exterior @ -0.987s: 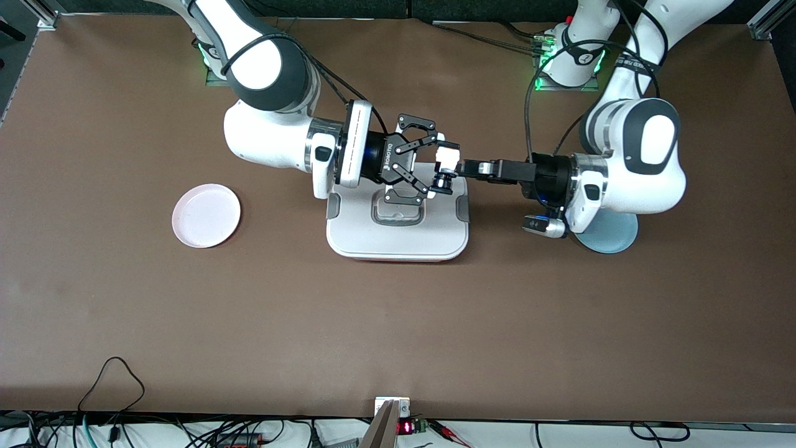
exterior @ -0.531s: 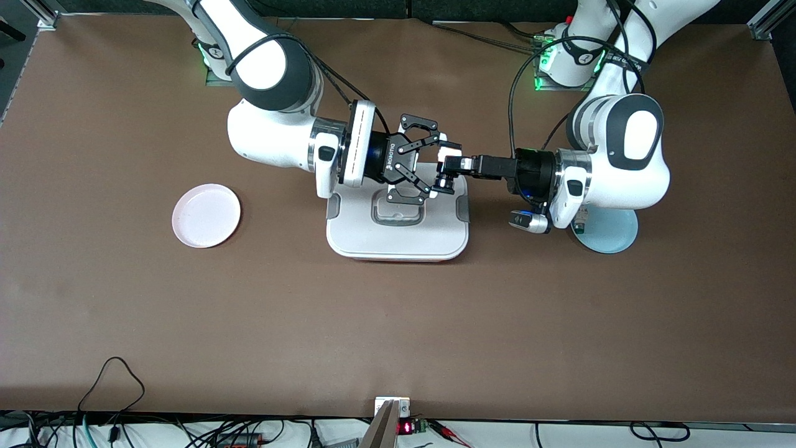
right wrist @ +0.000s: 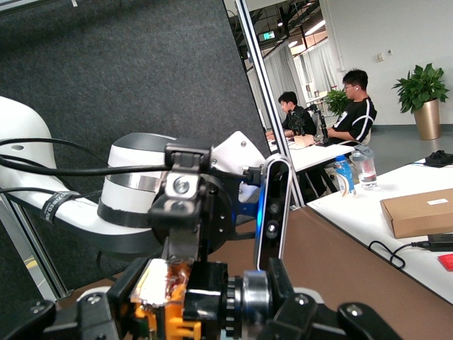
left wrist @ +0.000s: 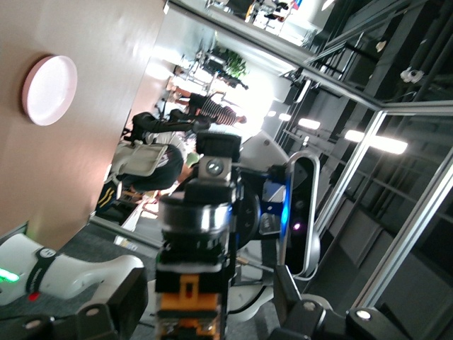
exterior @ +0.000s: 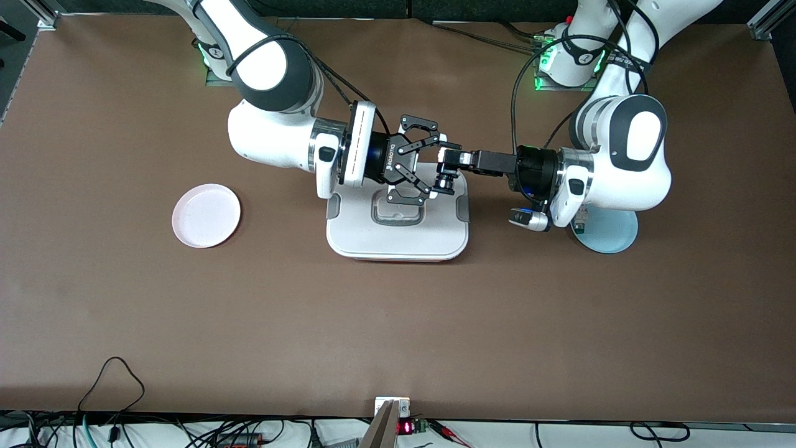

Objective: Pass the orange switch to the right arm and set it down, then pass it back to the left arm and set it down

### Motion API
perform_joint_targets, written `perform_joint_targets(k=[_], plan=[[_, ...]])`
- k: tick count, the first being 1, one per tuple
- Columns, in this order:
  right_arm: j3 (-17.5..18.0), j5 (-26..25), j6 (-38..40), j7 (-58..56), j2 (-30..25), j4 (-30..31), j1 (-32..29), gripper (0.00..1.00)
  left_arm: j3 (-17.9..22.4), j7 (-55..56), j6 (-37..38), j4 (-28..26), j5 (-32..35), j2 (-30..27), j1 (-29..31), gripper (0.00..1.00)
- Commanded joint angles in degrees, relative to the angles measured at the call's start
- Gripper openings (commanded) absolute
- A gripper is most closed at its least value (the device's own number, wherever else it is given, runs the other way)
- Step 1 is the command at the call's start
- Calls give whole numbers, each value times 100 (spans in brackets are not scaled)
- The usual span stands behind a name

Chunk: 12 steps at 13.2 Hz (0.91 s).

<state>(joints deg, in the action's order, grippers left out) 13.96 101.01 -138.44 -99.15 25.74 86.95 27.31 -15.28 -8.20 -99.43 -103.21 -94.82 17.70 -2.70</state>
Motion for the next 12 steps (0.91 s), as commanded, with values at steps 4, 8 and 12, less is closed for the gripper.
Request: perform_joint_targets(k=[4, 8, 12], plan=[[37, 121, -157, -78, 89, -161, 46, 30, -10, -120, 283, -50, 447, -91, 164, 48], [37, 121, -157, -78, 89, -161, 46, 30, 7, -15, 284, -32, 447, -65, 199, 17], [37, 129, -157, -70, 89, -161, 46, 31, -2, 3, 293, -32, 447, -56, 252, 9]])
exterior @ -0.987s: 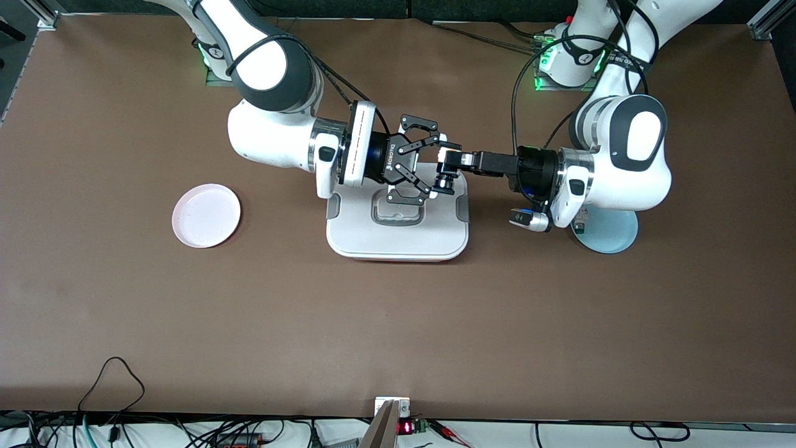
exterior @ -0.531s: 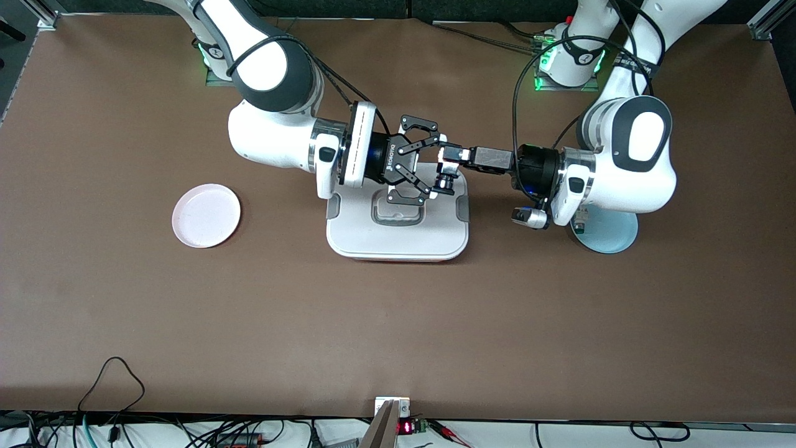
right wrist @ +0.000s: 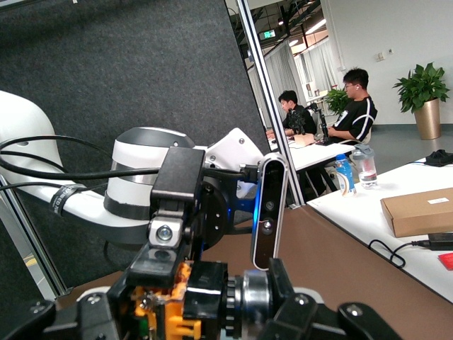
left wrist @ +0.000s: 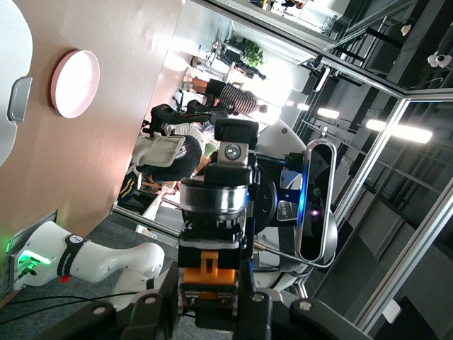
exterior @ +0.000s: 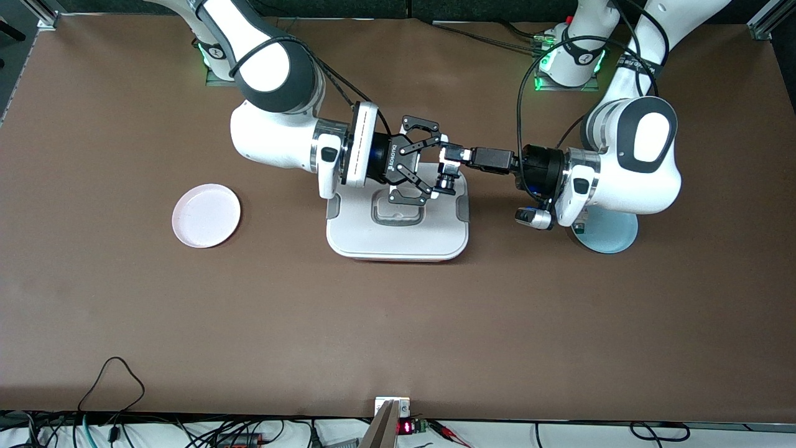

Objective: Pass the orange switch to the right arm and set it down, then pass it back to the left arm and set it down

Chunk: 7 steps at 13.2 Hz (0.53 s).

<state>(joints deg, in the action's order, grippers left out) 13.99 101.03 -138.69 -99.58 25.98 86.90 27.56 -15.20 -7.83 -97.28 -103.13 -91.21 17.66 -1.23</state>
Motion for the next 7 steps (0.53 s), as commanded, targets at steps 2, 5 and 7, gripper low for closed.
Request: perform_joint_targets(k=[2, 5, 7], plan=[[34, 128, -124, -35, 65, -147, 21, 34, -10, -35, 78, -41, 86, -52, 105, 9], [34, 136, -123, -36, 65, -147, 30, 34, -10, 53, 78, -32, 86, -61, 105, 10], [34, 154, -123, -35, 65, -130, 30, 44, -10, 53, 78, -32, 86, -61, 114, 10]])
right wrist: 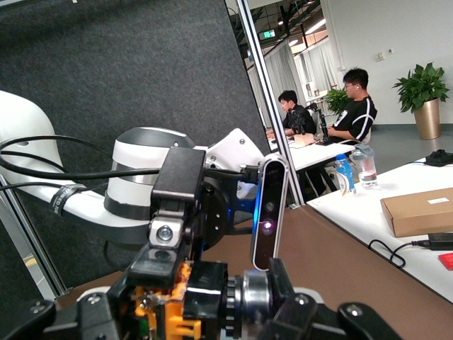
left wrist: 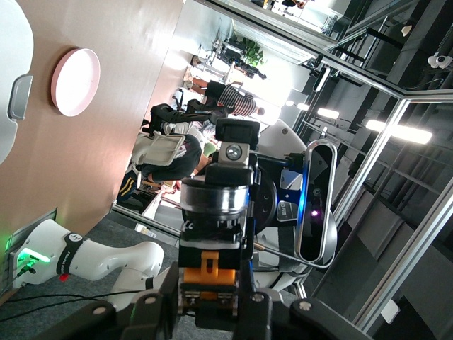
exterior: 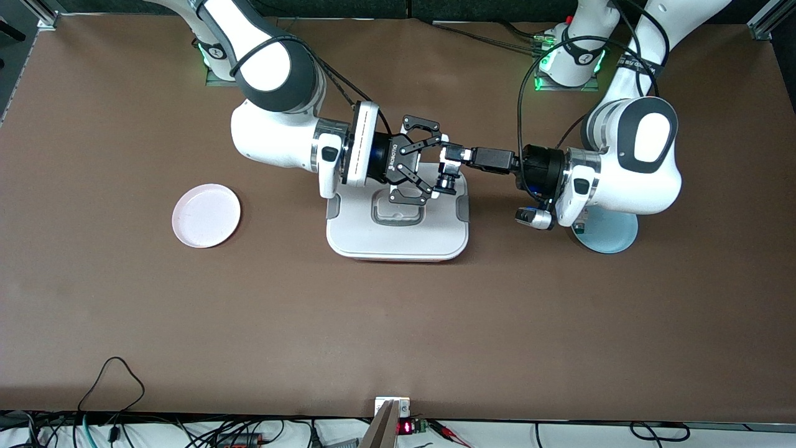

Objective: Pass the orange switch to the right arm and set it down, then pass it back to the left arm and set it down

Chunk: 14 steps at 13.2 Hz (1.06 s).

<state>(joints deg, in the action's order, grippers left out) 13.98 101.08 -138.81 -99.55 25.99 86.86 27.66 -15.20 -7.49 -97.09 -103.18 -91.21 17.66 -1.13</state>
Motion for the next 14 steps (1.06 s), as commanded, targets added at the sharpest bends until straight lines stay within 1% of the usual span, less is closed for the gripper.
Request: perform_joint_targets(k=[1, 2, 4, 10, 12, 14], plan=[[34, 149, -111, -47, 64, -109, 20, 59, -9, 19, 58, -18, 86, -52, 104, 10], [34, 202, -102, -55, 64, -108, 20, 99, -9, 19, 58, -18, 86, -52, 104, 10], [34, 307, -102, -55, 64, -108, 20, 100, -9, 19, 58, -18, 86, -52, 104, 10], [34, 316, -102, -29, 56, -108, 20, 100, 26, -24, 76, -1, 173, -52, 130, 10], [25, 290, -76, -46, 38, -38, -15, 100, 26, -16, 172, 121, 838, -61, 262, 10], [17, 281, -76, -29, -23, 41, -76, 100, 26, -24, 435, 332, 1611, -43, 437, 10]])
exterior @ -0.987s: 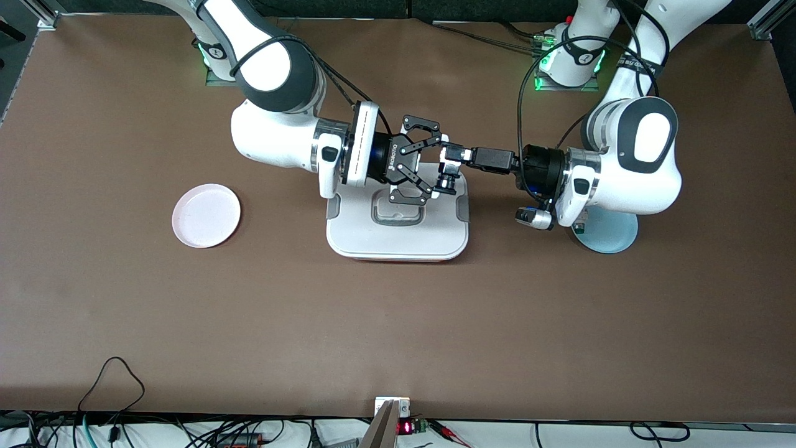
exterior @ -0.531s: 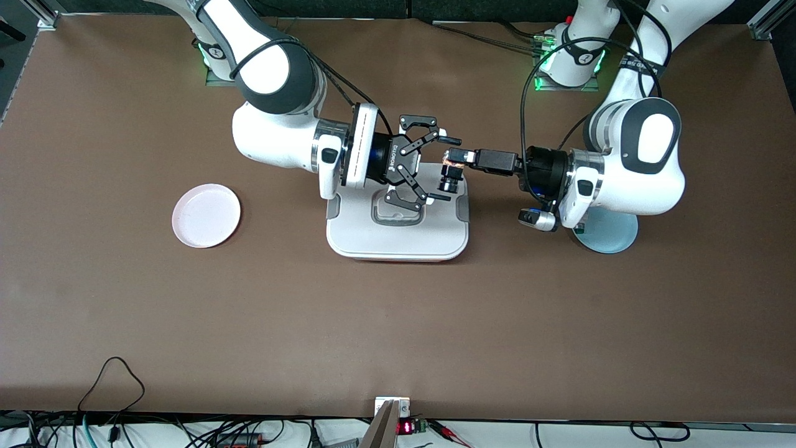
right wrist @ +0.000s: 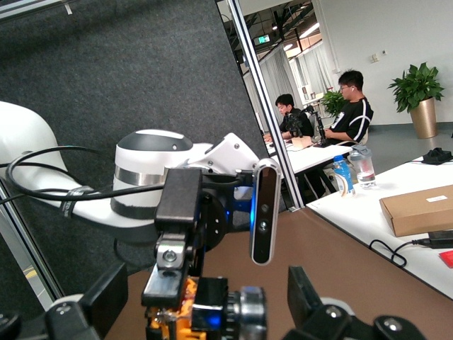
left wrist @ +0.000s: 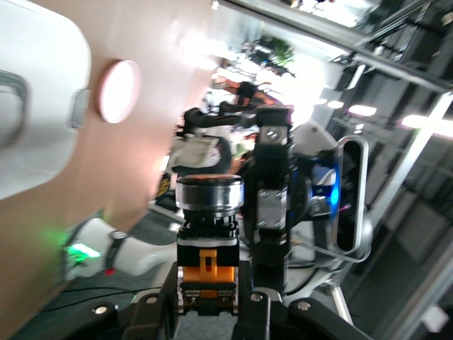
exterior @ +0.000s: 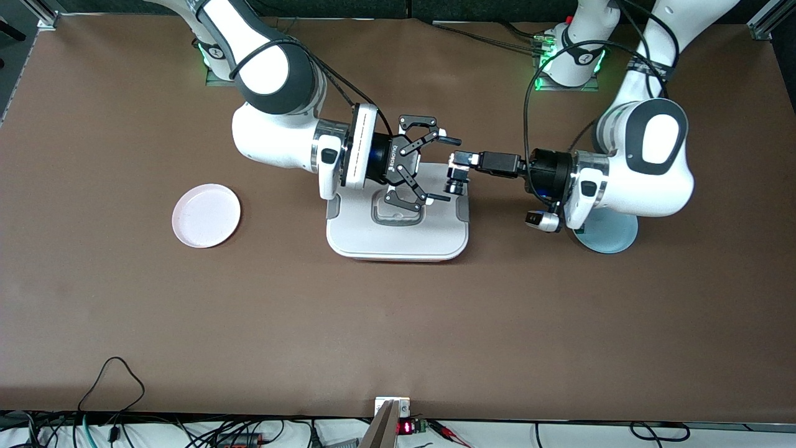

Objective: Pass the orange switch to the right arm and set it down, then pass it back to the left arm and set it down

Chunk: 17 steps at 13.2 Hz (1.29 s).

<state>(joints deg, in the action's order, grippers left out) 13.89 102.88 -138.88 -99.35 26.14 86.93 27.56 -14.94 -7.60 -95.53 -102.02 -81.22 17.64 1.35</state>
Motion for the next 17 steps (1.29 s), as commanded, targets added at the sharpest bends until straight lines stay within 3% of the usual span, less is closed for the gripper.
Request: perform_joint_targets(k=[1, 3, 5, 7, 11, 14, 17], plan=[[26, 57, -51, -58, -91, 96, -179, 100, 0, -75, 480, 339, 1068, -24, 295, 10], [26, 30, 10, -76, -275, 376, -364, 100, 0, -416, 920, 541, 1947, 2, 392, 13], [17, -215, 107, -76, -468, 675, -618, 100, 0, -1536, 1115, 647, 3219, 2, 419, 13], [17, -566, 352, -76, -627, 1009, -970, 100, 0, -2890, 1167, 648, 4310, 2, 427, 10], [17, -1427, 862, 3, -698, 1344, -1699, 100, -35, -4378, 1519, 596, 6333, -6, 419, 7], [8, -2270, 933, 1000, -882, 1485, -2043, 100, -26, -5870, 1511, 525, 7433, 20, 445, 7], [8, -3385, 1169, 2765, -1049, 1529, -2394, 100, -17, -7480, 969, 272, 7979, 239, 716, 8]])
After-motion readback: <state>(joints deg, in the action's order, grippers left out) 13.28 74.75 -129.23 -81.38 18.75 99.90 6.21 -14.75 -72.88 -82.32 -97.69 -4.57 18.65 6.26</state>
